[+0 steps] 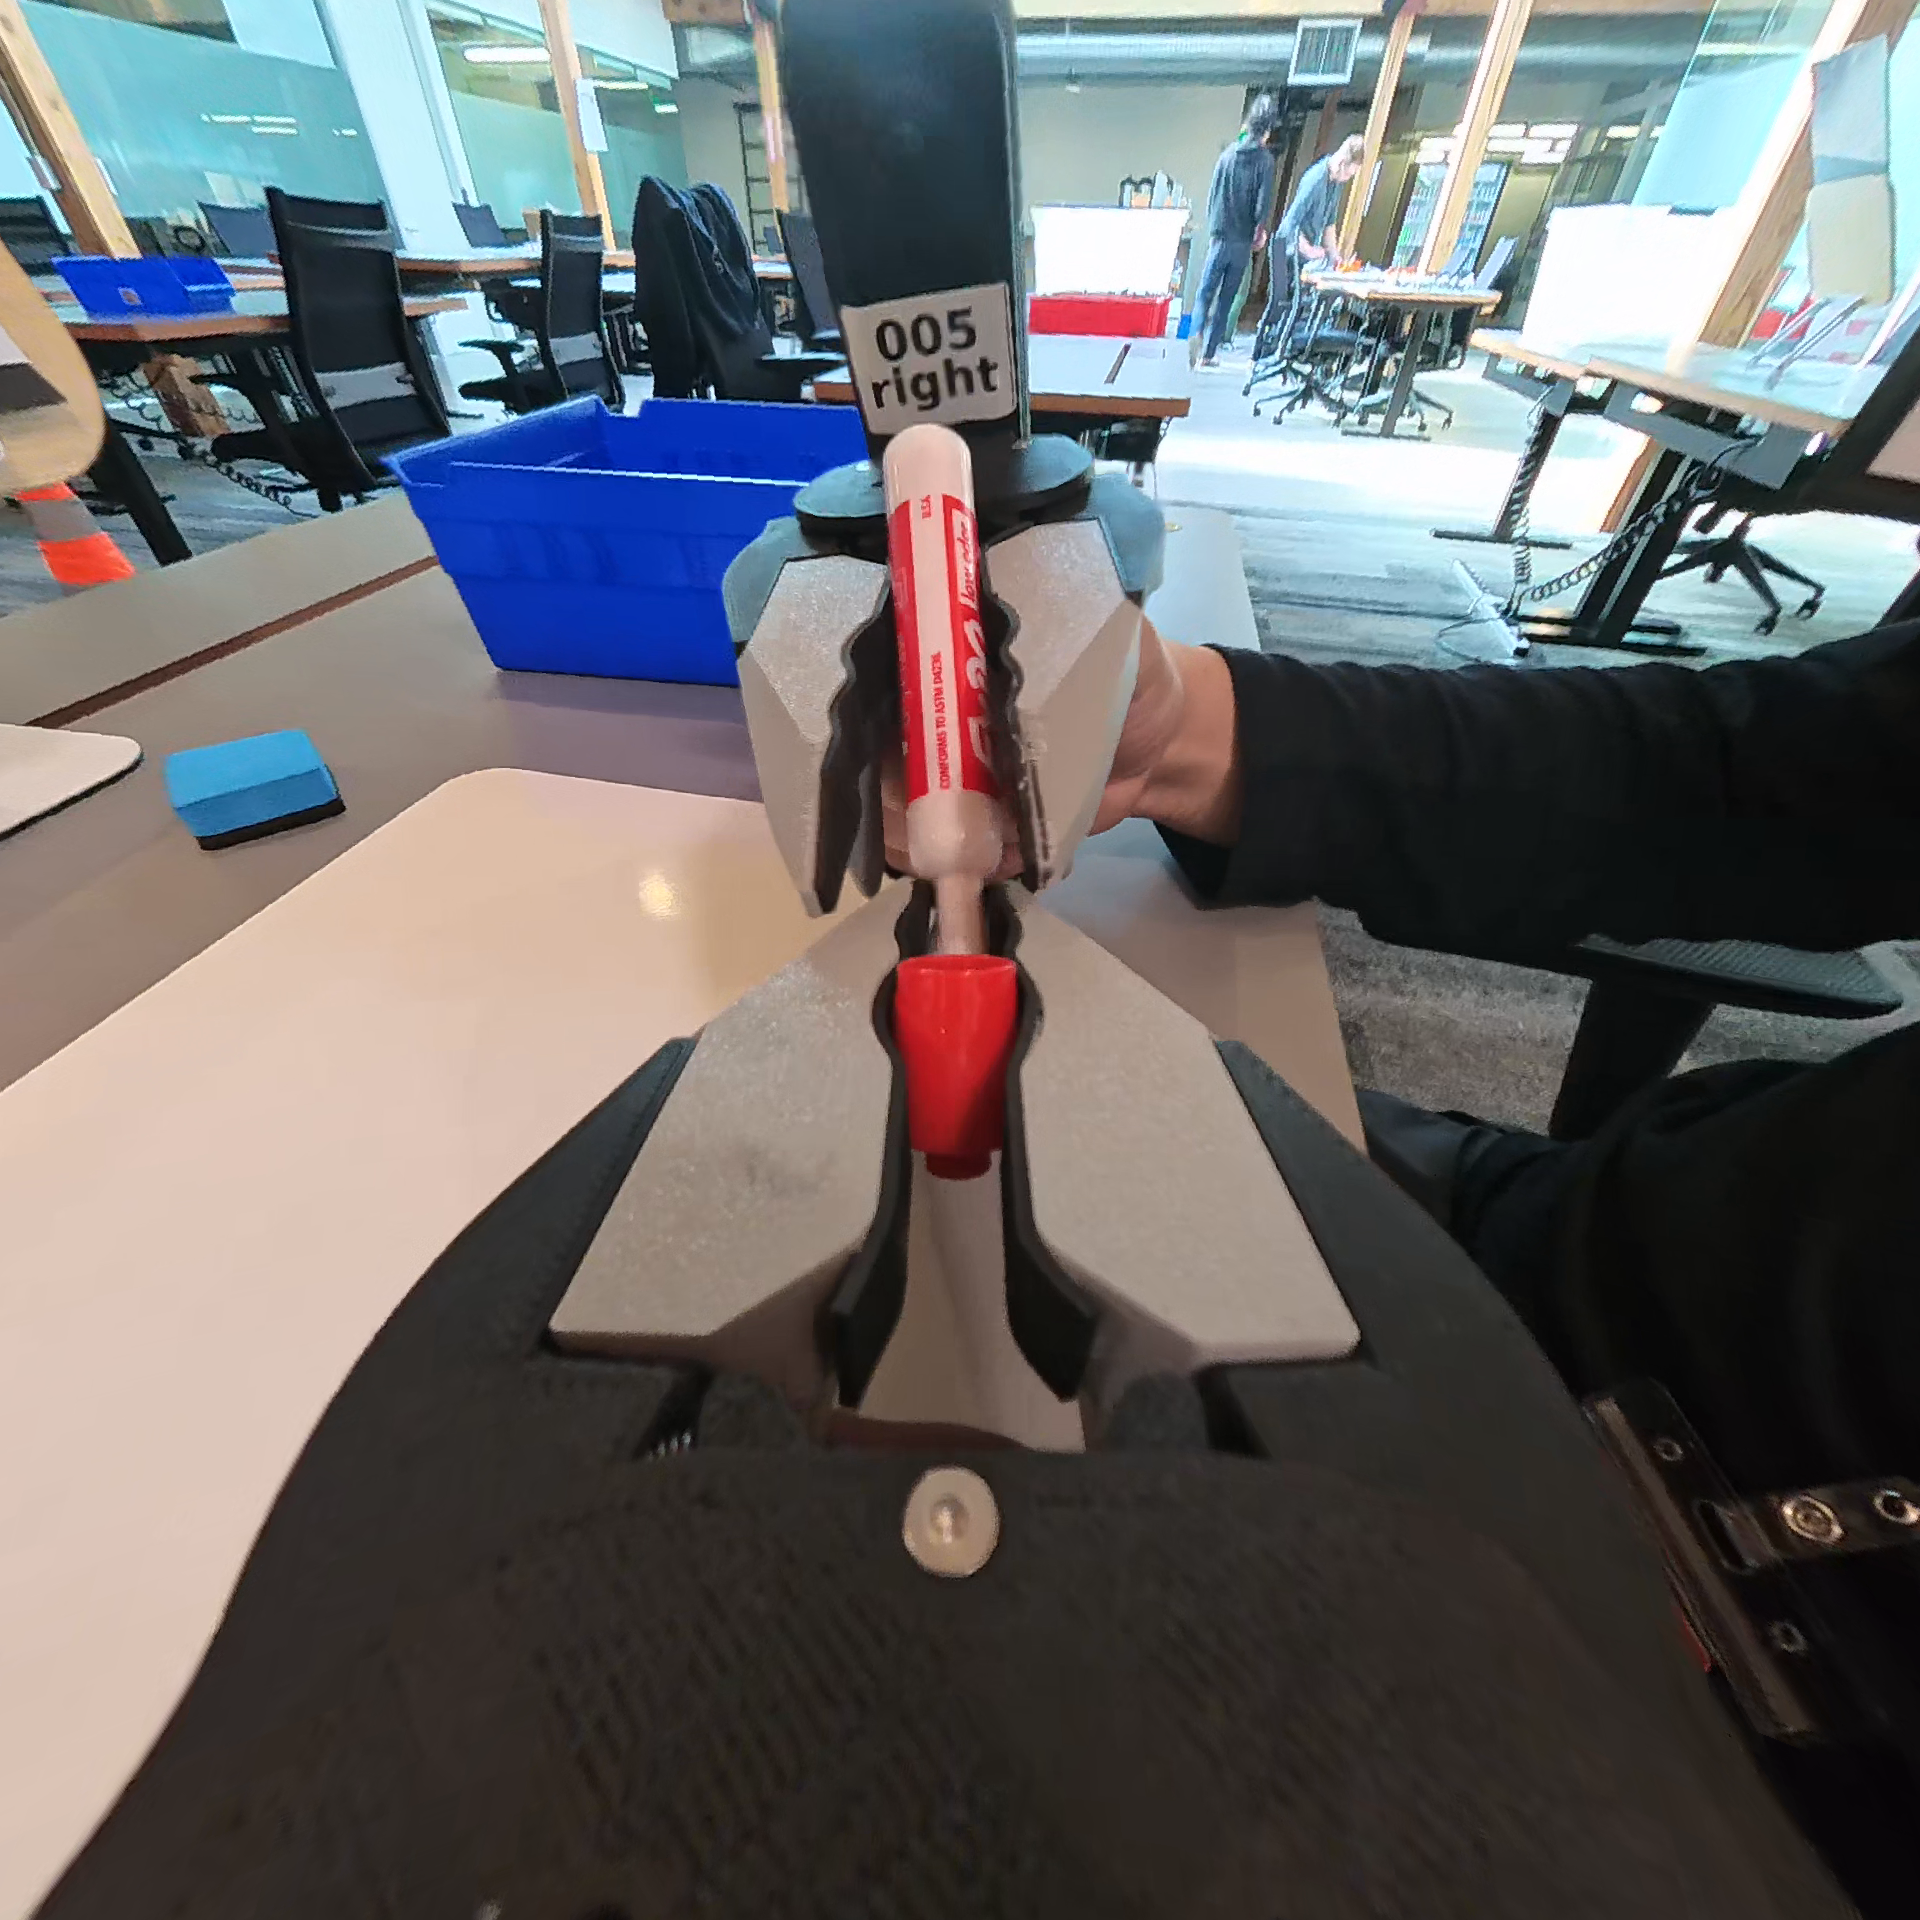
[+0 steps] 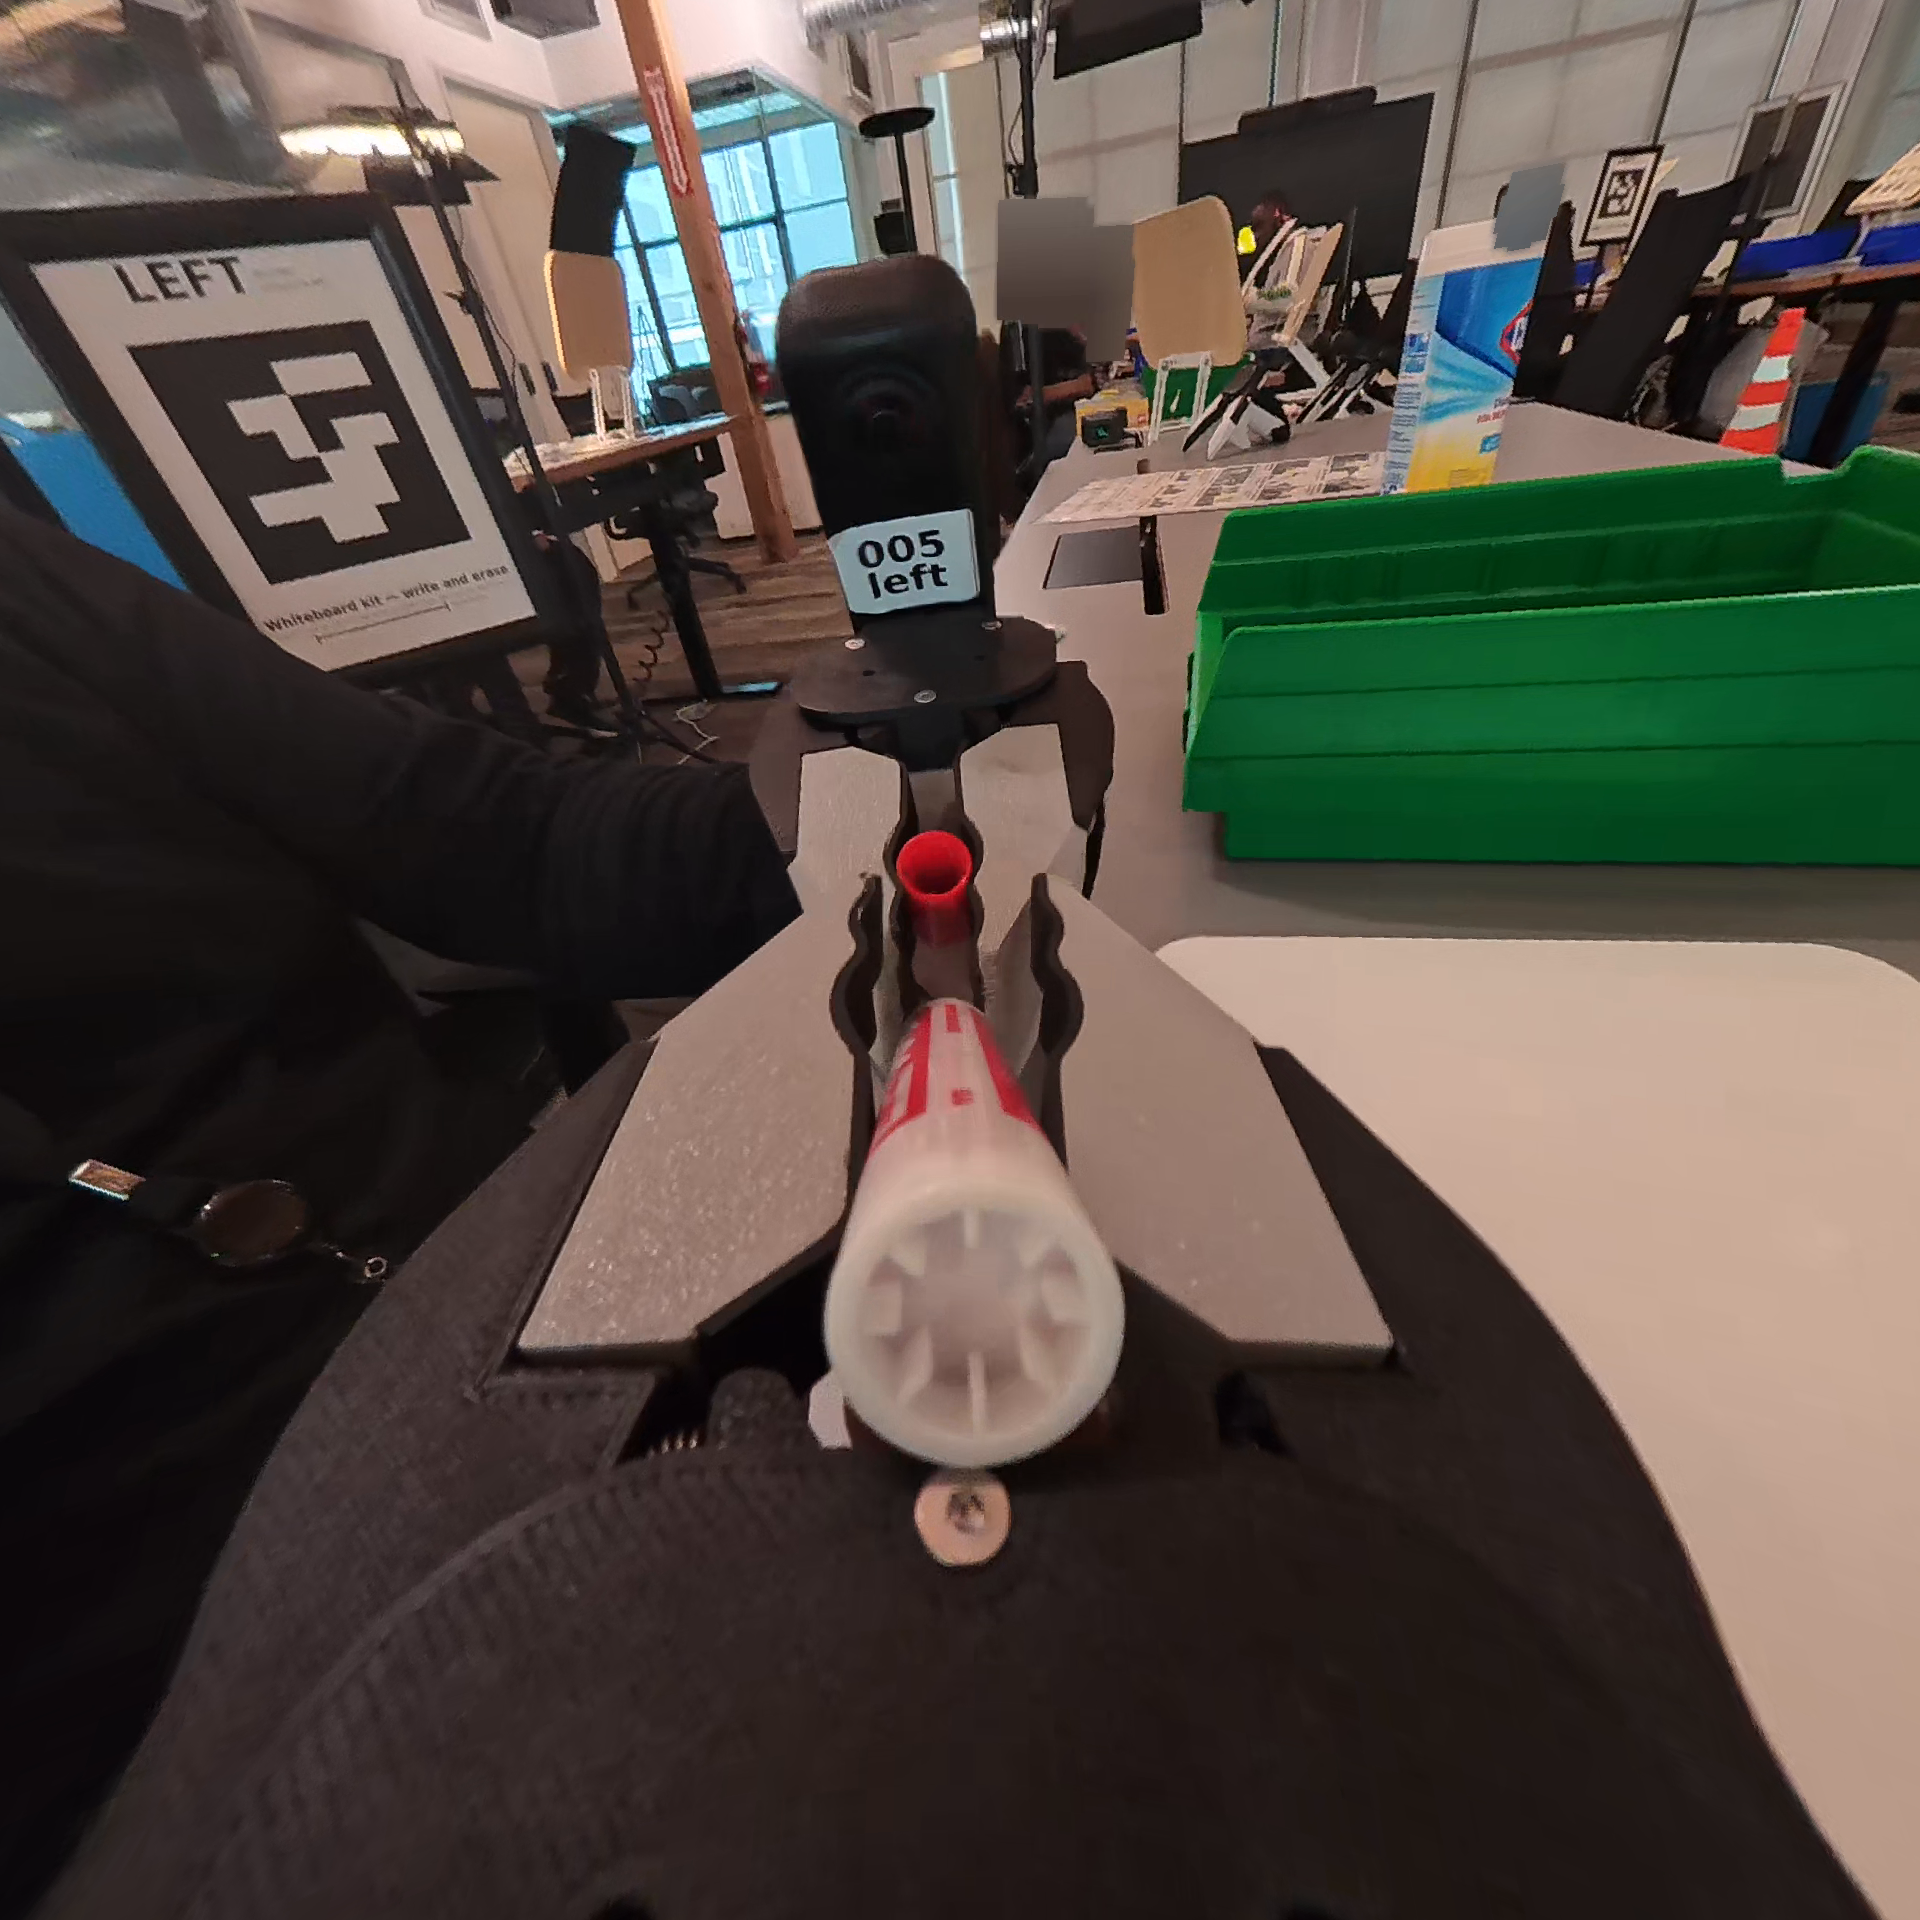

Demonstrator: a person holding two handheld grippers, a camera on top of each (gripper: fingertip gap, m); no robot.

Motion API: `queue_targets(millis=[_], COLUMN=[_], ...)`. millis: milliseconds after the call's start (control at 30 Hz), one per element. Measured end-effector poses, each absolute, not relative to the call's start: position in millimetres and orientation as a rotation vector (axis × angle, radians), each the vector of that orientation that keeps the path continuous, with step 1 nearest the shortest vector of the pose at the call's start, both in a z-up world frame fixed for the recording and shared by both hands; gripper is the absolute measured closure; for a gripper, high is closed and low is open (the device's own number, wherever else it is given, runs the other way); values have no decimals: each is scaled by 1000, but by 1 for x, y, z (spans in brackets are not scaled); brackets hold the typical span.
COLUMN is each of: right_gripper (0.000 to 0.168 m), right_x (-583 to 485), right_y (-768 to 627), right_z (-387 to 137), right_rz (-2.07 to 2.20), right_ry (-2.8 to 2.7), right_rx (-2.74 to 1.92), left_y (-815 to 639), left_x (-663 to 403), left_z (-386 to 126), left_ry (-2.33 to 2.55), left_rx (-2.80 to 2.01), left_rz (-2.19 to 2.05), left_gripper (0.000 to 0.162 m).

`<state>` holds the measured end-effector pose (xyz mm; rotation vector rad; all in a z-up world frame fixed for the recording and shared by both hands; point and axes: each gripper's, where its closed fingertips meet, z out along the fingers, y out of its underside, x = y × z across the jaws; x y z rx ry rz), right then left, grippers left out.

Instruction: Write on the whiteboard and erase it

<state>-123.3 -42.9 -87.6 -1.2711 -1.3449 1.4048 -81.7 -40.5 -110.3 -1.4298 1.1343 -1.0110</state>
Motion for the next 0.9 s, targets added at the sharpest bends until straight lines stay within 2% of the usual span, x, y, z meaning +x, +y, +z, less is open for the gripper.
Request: queue_targets(millis=[533, 700, 900], right_gripper=[142, 144, 143], right_x=[-124, -122, -106], right_y=[-39, -33, 11], right_z=[-87, -82, -83], right_rz=[1495, 1374, 1212], right_ry=[-1289, -1276, -1096], right_rx=[-1327, -1292, -1399], left_y=[-34, -29, -8], left_x=[-83, -86, -101], left_z=[-108, -107, -134], left_ry=[1083, 1060, 1125], left_rx=[-1442, -1444, -1564], left_rz=[-999, -971, -702], left_gripper=[153, 153, 153])
